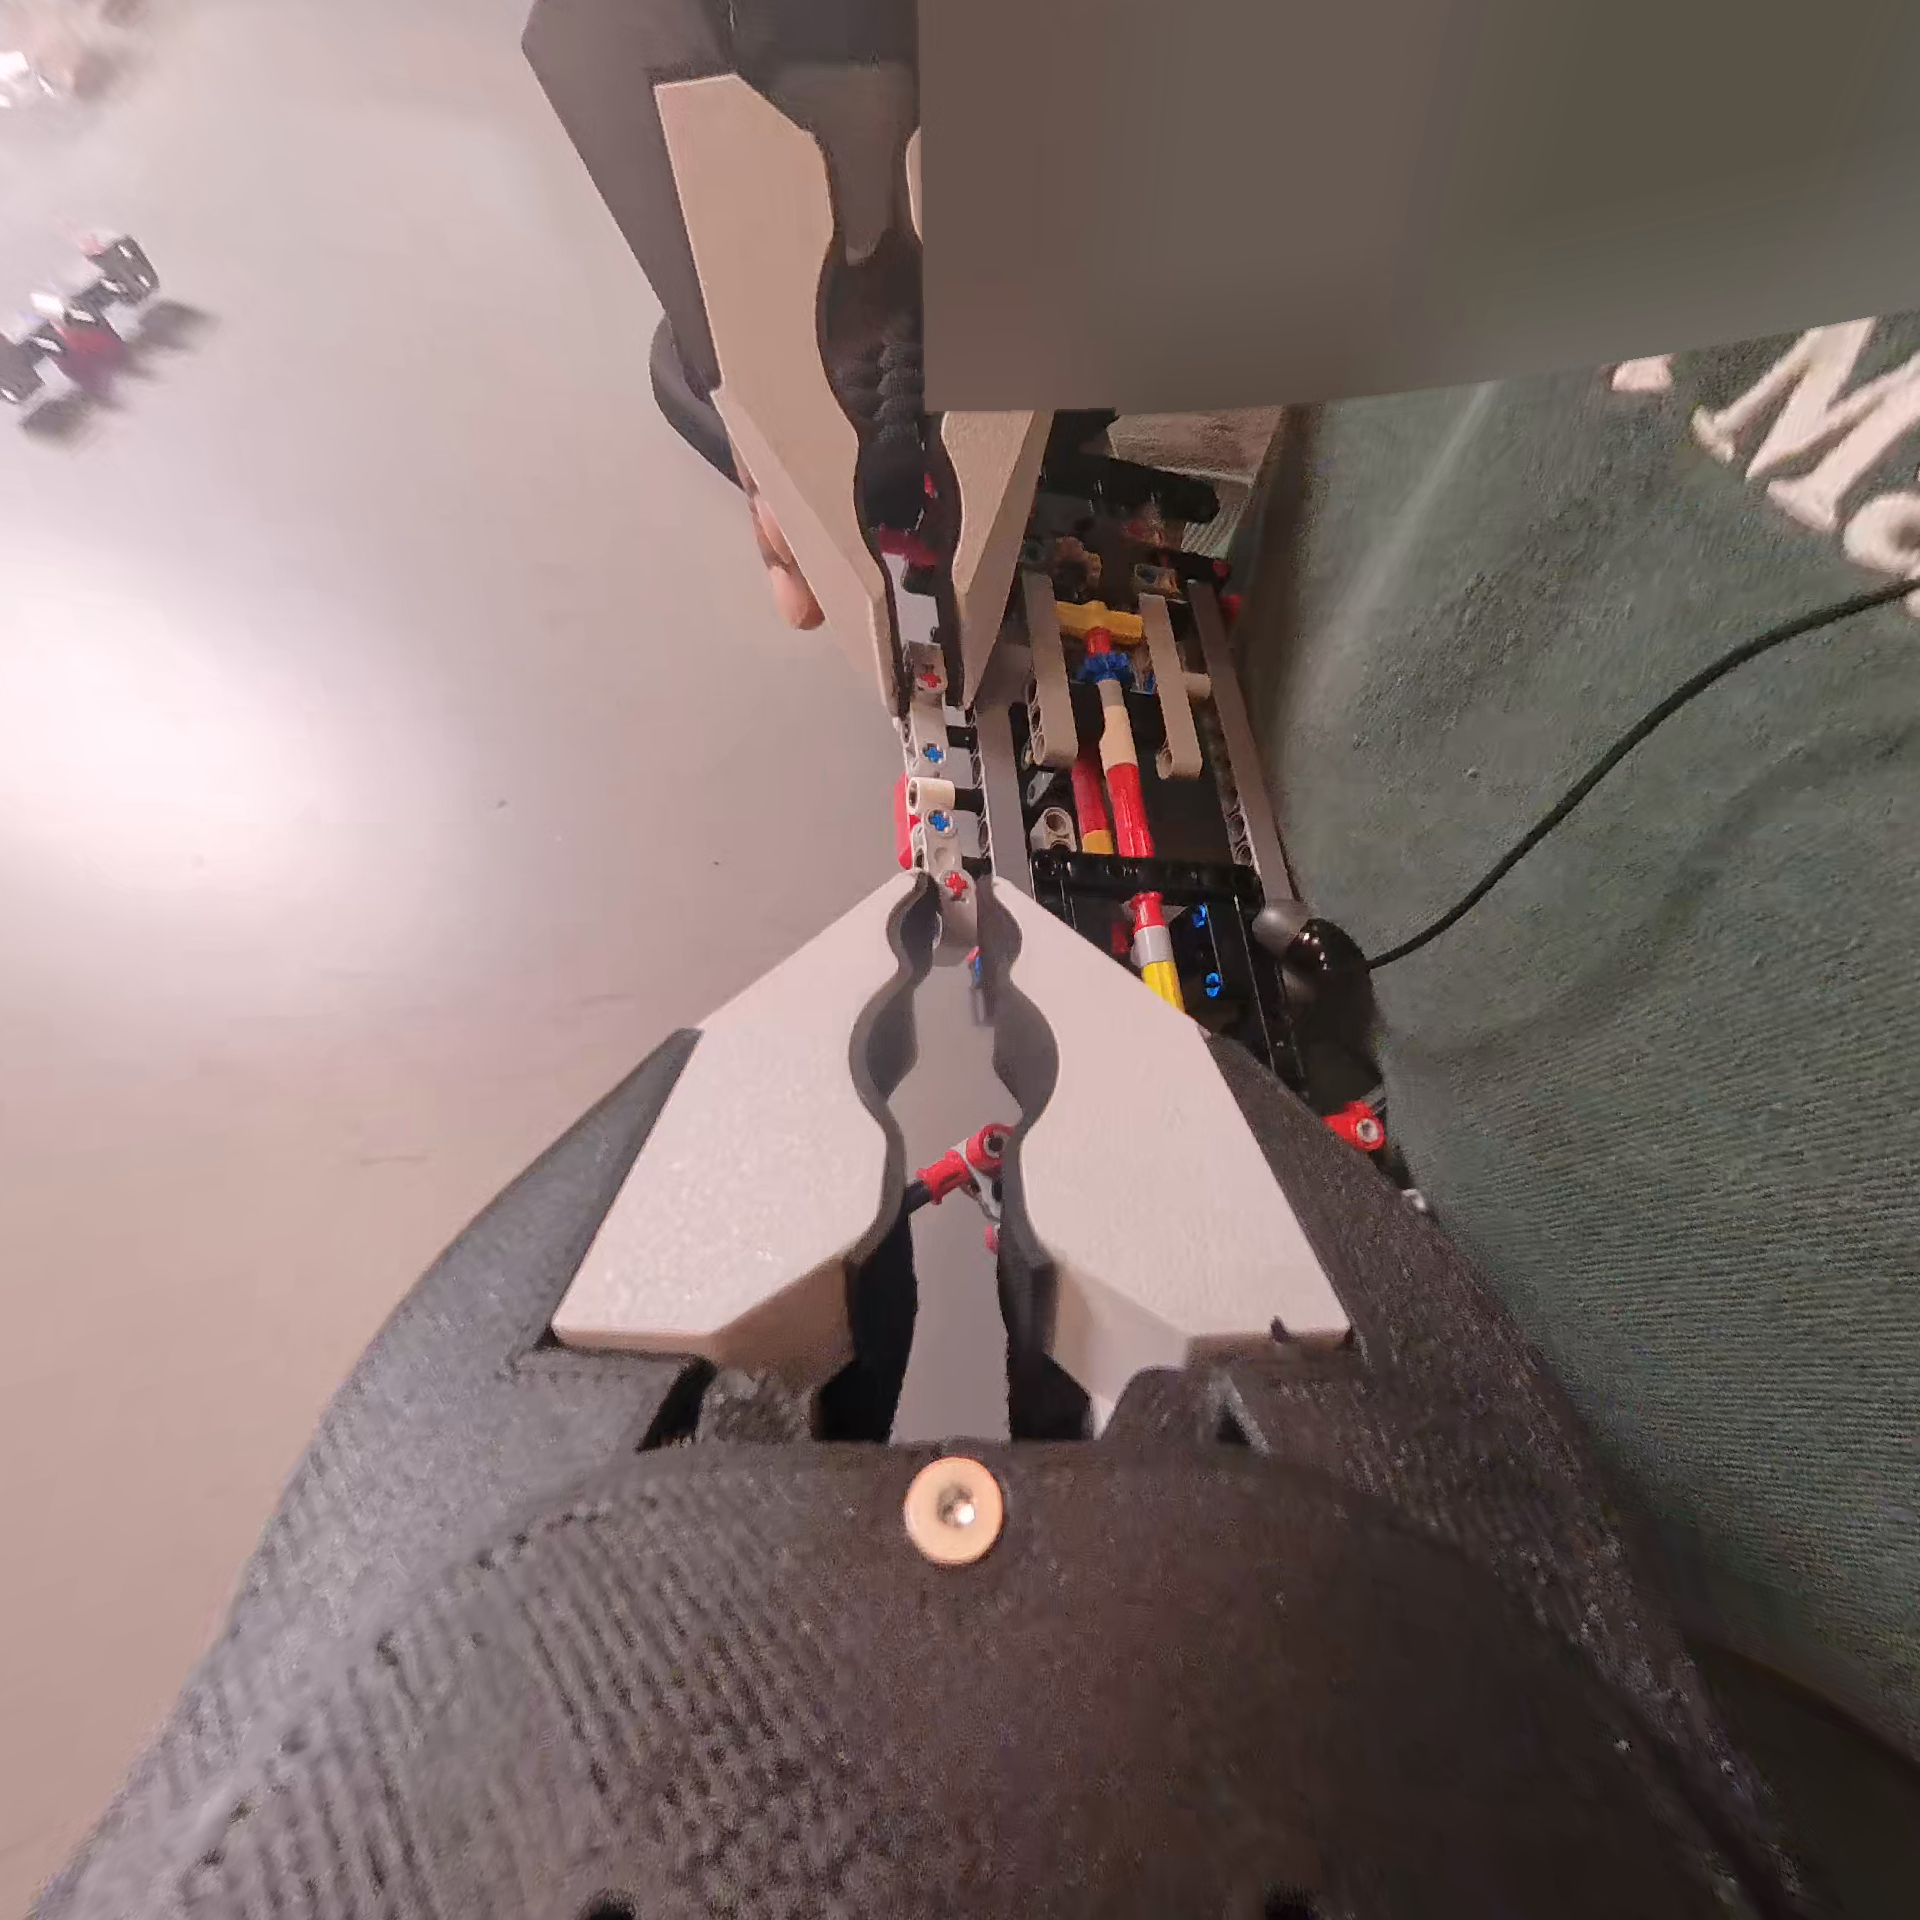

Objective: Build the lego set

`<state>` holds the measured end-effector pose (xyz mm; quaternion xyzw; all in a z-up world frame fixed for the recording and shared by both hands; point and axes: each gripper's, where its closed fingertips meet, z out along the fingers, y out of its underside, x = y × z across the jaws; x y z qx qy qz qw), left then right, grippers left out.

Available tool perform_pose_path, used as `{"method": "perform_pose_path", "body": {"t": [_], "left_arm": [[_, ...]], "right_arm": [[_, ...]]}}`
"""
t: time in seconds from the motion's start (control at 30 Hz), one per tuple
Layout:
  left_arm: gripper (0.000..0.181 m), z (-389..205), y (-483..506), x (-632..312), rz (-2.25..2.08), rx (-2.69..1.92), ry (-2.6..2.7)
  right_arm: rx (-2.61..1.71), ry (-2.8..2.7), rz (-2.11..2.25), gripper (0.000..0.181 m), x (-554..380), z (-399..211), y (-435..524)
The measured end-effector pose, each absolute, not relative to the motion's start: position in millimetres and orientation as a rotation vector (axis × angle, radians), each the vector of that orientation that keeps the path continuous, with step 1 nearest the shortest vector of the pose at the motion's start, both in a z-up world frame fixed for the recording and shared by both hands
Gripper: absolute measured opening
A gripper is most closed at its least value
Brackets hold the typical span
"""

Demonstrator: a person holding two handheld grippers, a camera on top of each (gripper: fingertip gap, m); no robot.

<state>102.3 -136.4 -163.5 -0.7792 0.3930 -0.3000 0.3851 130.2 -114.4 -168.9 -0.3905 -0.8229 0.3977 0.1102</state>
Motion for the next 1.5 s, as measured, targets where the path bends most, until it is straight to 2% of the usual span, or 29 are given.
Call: {"method": "perform_pose_path", "body": {"t": [0.03, 0.33, 0.87, 1.13, 1.33, 1.5], "left_arm": [[0.006, -163.7, -136.0, 102.4, -0.791, -1.997, 0.991], [0.006, -162.5, -136.4, 105.6, -0.86, -1.995, 1.009], [0.006, -163.6, -136.6, 107.9, -0.79, -1.973, 1.073], [0.006, -163.2, -137.7, 108.4, -0.789, -1.976, 1.084], [0.006, -166.3, -136.8, 106.8, -0.769, -1.991, 1.093], [0.006, -165.7, -135.5, 106.7, -0.774, -1.994, 1.087]], "right_arm": [[-1.167, -2.434, 1.185, 0.007, 130.5, -169.8, -114.1], [-1.121, -2.521, 1.249, 0.008, 135.1, -168.2, -115.2], [-0.989, -2.578, 1.117, 0.008, 137.4, -169.7, -114.0], [-1.089, -2.593, 1.18, 0.009, 138.8, -167.9, -114.6], [-1.164, -2.57, 1.164, 0.023, 134.4, -161.3, -113.6], [-1.133, -2.581, 1.04, 0.022, 137.9, -169.3, -117.0]]}}
